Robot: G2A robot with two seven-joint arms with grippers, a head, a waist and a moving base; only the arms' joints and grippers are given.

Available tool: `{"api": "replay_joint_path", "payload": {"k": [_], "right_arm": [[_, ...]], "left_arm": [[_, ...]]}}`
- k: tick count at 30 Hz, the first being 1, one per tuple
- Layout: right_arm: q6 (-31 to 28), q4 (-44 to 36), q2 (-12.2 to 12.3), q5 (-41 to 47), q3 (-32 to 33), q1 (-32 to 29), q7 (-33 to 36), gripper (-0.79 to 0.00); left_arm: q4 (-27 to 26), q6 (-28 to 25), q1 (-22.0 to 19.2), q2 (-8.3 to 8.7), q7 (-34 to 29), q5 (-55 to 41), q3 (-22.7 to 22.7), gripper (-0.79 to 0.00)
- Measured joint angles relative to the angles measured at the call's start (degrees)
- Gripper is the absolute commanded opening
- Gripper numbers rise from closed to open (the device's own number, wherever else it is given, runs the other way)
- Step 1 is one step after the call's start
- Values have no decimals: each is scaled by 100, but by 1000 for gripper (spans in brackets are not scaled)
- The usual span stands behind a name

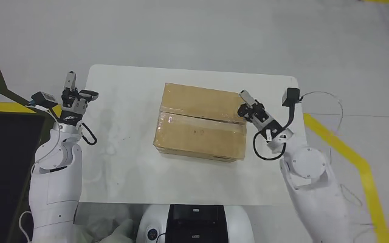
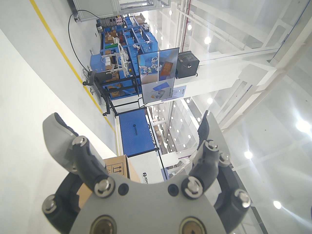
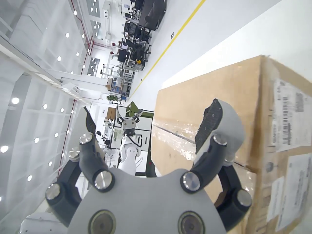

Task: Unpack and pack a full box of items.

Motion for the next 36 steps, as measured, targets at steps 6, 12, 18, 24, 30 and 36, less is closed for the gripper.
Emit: {"api": "replay_joint_path", "payload": {"k": [6,12,18,24,30,36], "right_arm": [[111,390,-63,155,-491,415,225,0],[477,485,-28,64,-400,447,444,0],[727,174,48,-41,-95,189,634,0],[820,-173,125,-138,140,-98,984,0],[736,-85,140,-89,80,-131,1074,0],[547,348,96,235,-145,137,1025,0]], "left_arm": [[0,0,0,0,0,0,0,0],[0,0,0,0,0,0,0,0],[0,0,0,0,0,0,0,0],[0,0,0,0,0,0,0,0],[0,0,0,0,0,0,0,0],[0,0,0,0,0,0,0,0]]}}
